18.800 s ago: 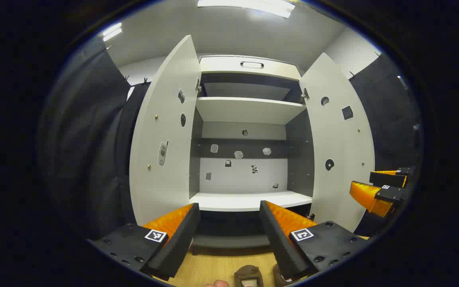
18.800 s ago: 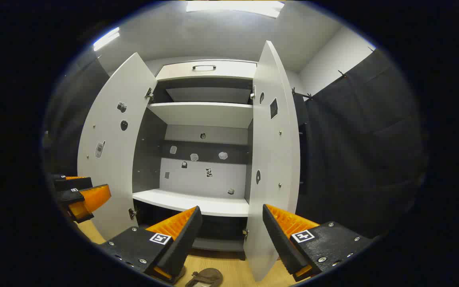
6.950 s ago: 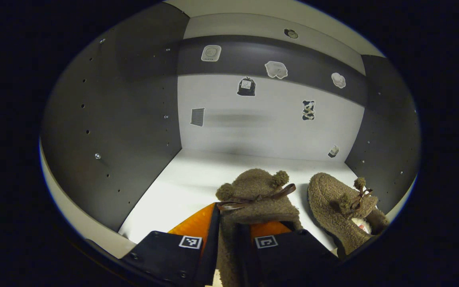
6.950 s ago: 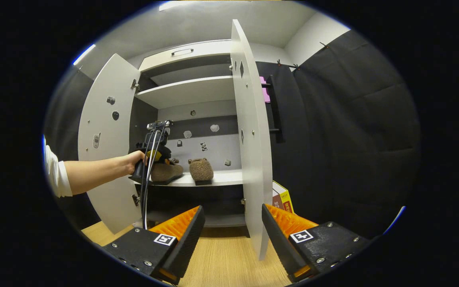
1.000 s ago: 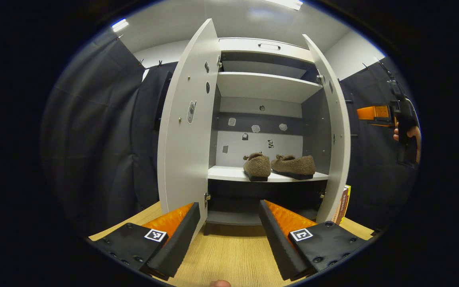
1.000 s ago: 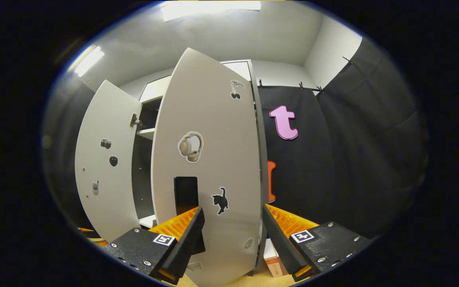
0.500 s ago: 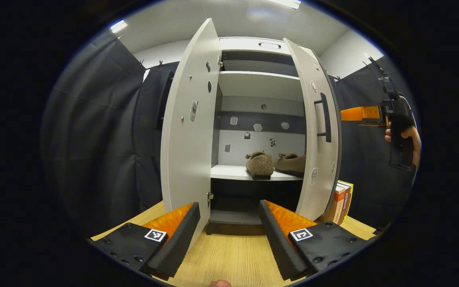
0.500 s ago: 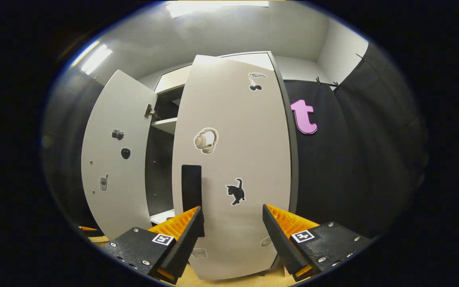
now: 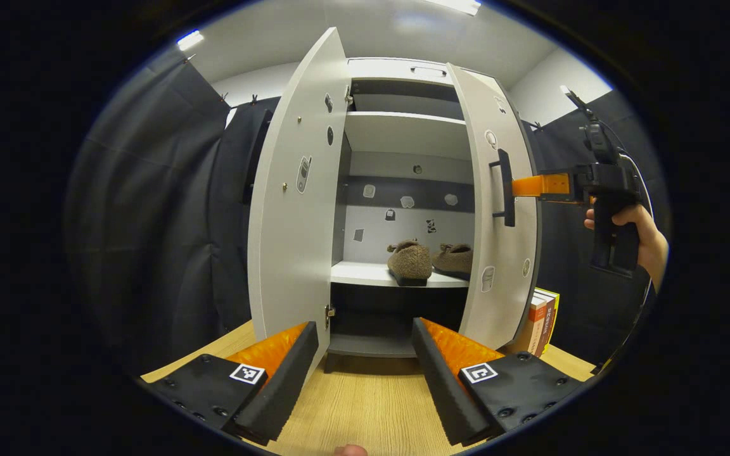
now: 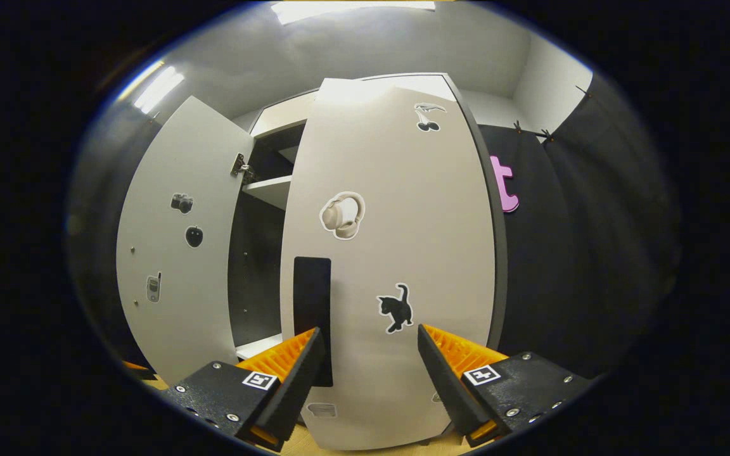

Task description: Grab one shoe with the right hand and put it into the shoe cabinet, grab the other shoe with the left hand and put it into the shoe cabinet; then close the right door with the right hand and the left door with the left hand.

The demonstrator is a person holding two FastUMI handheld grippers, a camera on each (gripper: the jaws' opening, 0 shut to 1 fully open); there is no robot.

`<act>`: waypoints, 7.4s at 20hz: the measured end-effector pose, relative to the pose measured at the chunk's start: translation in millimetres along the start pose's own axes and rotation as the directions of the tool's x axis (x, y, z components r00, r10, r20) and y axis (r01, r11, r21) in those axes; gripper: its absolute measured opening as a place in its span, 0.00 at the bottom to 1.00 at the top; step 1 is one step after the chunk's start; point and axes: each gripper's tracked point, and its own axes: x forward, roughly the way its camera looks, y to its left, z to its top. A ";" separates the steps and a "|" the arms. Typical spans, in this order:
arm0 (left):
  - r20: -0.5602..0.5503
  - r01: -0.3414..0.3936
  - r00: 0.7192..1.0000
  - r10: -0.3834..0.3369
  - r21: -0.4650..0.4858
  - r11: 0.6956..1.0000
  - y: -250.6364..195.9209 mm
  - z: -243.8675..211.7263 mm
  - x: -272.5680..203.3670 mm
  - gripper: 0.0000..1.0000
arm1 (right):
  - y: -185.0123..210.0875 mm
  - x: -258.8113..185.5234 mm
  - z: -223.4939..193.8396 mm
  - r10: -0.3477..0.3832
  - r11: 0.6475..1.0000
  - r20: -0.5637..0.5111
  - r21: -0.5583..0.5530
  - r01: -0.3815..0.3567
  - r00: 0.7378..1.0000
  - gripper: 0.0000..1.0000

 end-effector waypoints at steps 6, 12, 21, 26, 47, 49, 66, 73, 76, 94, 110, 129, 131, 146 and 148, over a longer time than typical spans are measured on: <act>0.002 0.002 1.000 -0.002 -0.002 1.000 -2.3 -0.5 4.9 0.97 | 9.8 16.9 -5.2 -0.052 0.997 -0.017 -0.055 0.051 0.999 0.92; 0.004 -0.010 1.000 0.010 -0.004 1.000 3.3 -0.6 6.1 0.96 | 11.2 30.8 -12.2 -0.055 0.998 -0.047 0.016 0.056 0.997 0.92; -0.005 -0.016 1.000 0.016 -0.015 1.000 8.8 -1.1 7.7 0.96 | 8.4 40.6 -16.1 -0.075 0.997 -0.058 0.007 0.075 0.996 0.92; 0.003 -0.017 1.000 0.017 -0.017 1.000 9.3 3.1 7.6 0.96 | 0.9 1.2 -3.1 -0.084 0.996 -0.029 0.038 0.085 0.996 0.92; 0.036 -0.022 0.999 0.023 -0.029 0.999 5.7 22.4 -1.4 0.94 | 9.7 -169.7 -102.0 -0.130 0.989 -0.092 0.054 0.135 0.987 0.92; 0.036 -0.020 0.999 0.022 -0.071 0.997 8.6 25.6 -4.5 0.97 | 13.6 -177.6 -110.0 -0.135 0.989 -0.095 0.049 0.140 0.986 0.92; 0.160 -0.270 0.944 0.290 -0.136 0.953 201.7 148.4 51.5 0.97 | 15.7 -193.3 -119.1 -0.119 0.989 -0.123 0.074 0.129 0.985 0.92; 0.155 -0.281 0.939 0.306 -0.167 0.945 200.7 140.1 53.4 0.96 | -7.0 -200.5 -118.0 -0.170 0.980 -0.128 0.087 0.181 0.977 0.92; 0.188 -0.318 0.928 0.321 -0.044 0.947 194.3 147.2 49.7 0.96 | -5.7 -197.9 -117.8 -0.161 0.981 -0.126 0.086 0.172 0.979 0.92; 0.178 0.006 0.984 0.004 -0.052 0.999 36.3 148.3 88.4 0.94 | -23.3 -211.6 -120.1 -0.202 0.976 -0.143 0.054 0.212 0.969 0.92; 0.122 0.173 0.979 -0.163 -0.068 0.983 -50.2 127.9 152.3 0.96 | -47.2 -229.3 -121.3 -0.282 0.956 -0.158 0.040 0.292 0.946 0.92; 0.094 0.156 0.984 -0.153 -0.026 0.987 -75.0 123.1 204.1 0.96 | -75.1 -233.3 -119.9 -0.336 0.938 -0.150 0.041 0.345 0.930 0.92; 0.095 0.153 0.984 -0.151 -0.022 0.988 -74.7 122.9 203.7 0.96 | -75.6 -232.7 -119.6 -0.335 0.938 -0.148 0.040 0.344 0.930 0.92; 0.124 0.080 0.989 -0.075 -0.034 0.996 -15.0 119.1 74.7 0.96 | -38.7 -210.5 -121.4 -0.232 0.966 -0.144 0.085 0.245 0.962 0.92; 0.110 0.056 0.993 -0.050 -0.052 0.997 -4.1 100.1 53.3 0.96 | -33.2 -206.3 -123.9 -0.214 0.971 -0.152 0.077 0.227 0.965 0.92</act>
